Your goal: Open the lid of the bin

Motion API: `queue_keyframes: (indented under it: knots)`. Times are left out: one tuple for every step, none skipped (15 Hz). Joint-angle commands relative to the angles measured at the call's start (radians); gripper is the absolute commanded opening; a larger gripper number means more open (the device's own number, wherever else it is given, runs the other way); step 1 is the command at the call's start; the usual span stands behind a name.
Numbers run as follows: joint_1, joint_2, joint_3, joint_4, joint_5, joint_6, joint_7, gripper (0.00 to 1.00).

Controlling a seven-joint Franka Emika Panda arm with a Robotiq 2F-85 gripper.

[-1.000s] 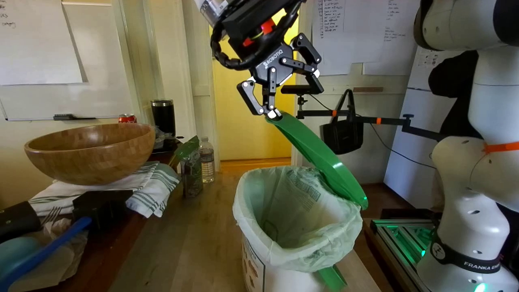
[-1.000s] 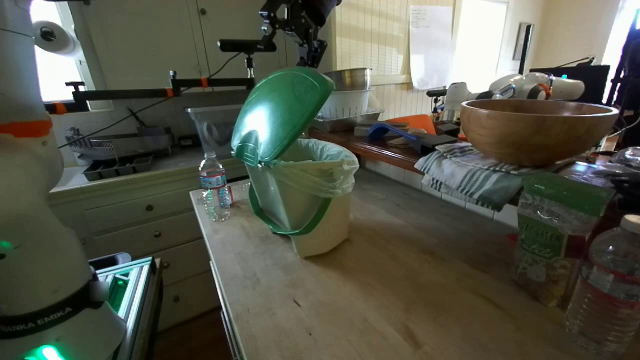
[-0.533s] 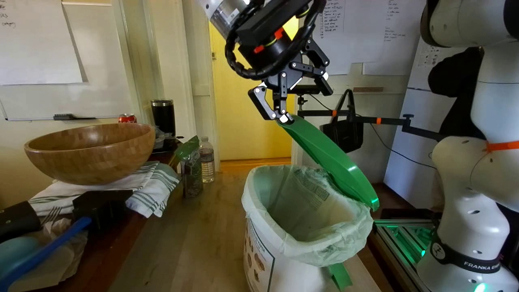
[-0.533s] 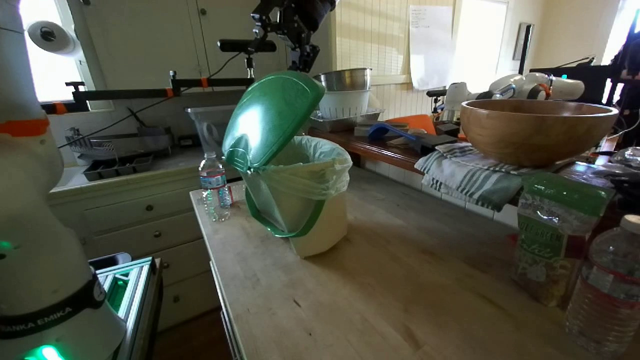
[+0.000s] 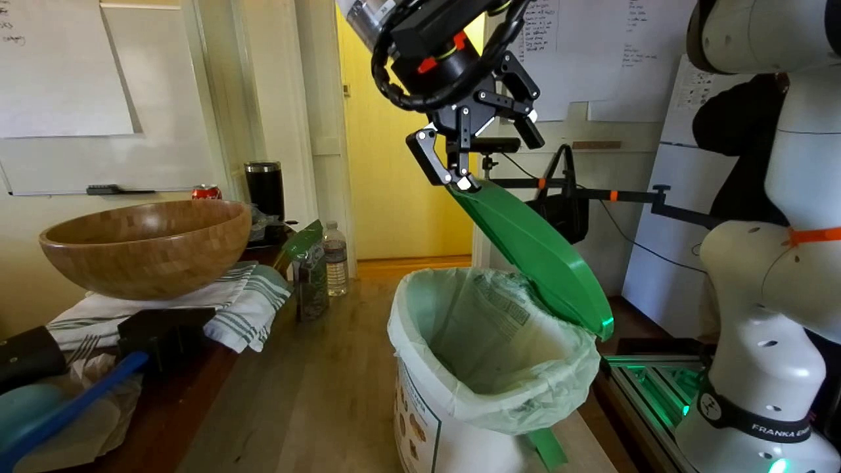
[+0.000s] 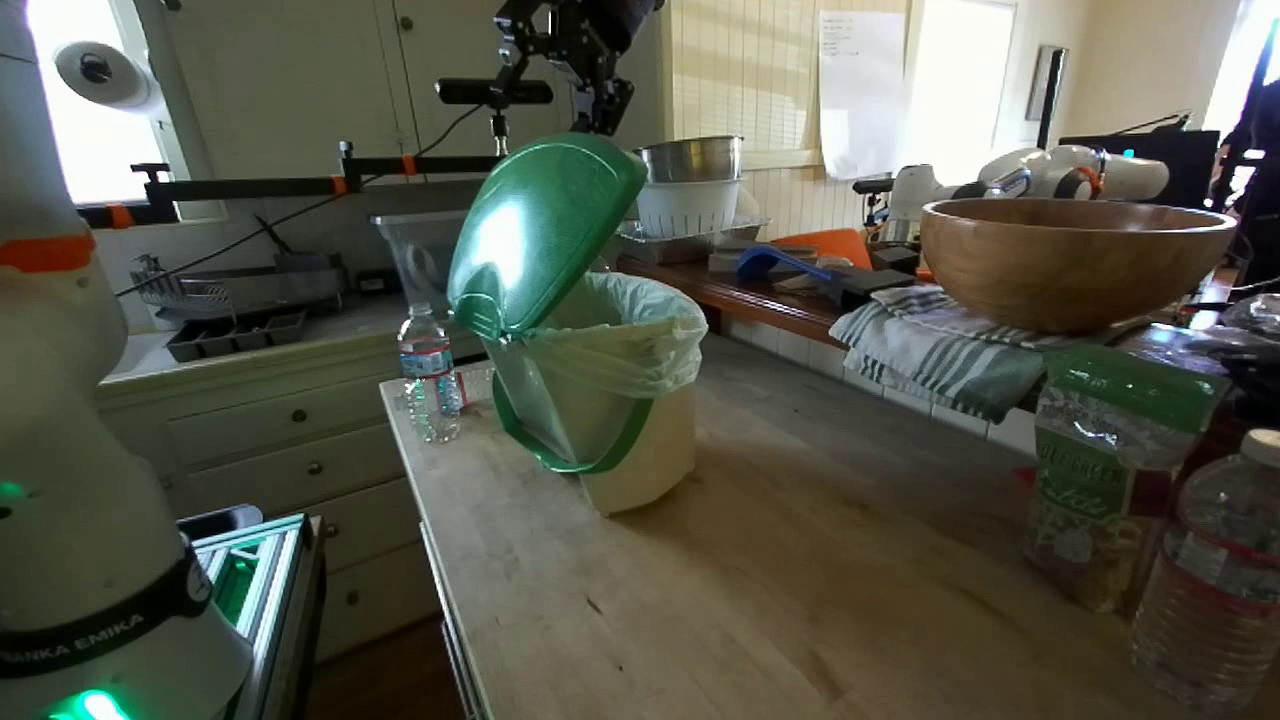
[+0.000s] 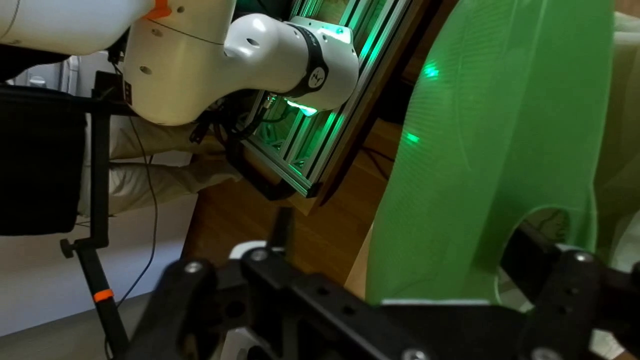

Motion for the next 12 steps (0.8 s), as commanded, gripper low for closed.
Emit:
queue_keyframes:
  knots:
    - [-0.014, -0.026, 0.012, -0.023, 0.018, 0.000, -0.013, 1.00]
    - [-0.014, -0.027, 0.013, -0.021, 0.018, 0.000, -0.012, 1.00]
    - [-0.013, -0.027, 0.013, -0.015, 0.019, 0.000, -0.011, 1.00]
    - [-0.014, -0.030, 0.014, -0.019, 0.020, 0.000, -0.011, 1.00]
    - [-0.014, -0.032, 0.014, -0.018, 0.020, 0.000, -0.010, 1.00]
    - [-0.014, -0.035, 0.015, -0.025, 0.024, 0.000, -0.007, 1.00]
    - [-0.014, -0.038, 0.015, -0.028, 0.024, 0.000, -0.006, 1.00]
    - [-0.014, -0.040, 0.016, -0.027, 0.026, 0.000, -0.005, 1.00]
    - [-0.015, -0.042, 0.015, -0.030, 0.031, 0.000, -0.003, 1.00]
    - [-0.016, -0.044, 0.015, -0.033, 0.036, 0.000, -0.002, 1.00]
    - [-0.017, -0.046, 0.014, -0.042, 0.041, 0.000, -0.002, 1.00]
    - [-0.018, -0.047, 0.014, -0.044, 0.043, 0.000, -0.002, 1.00]
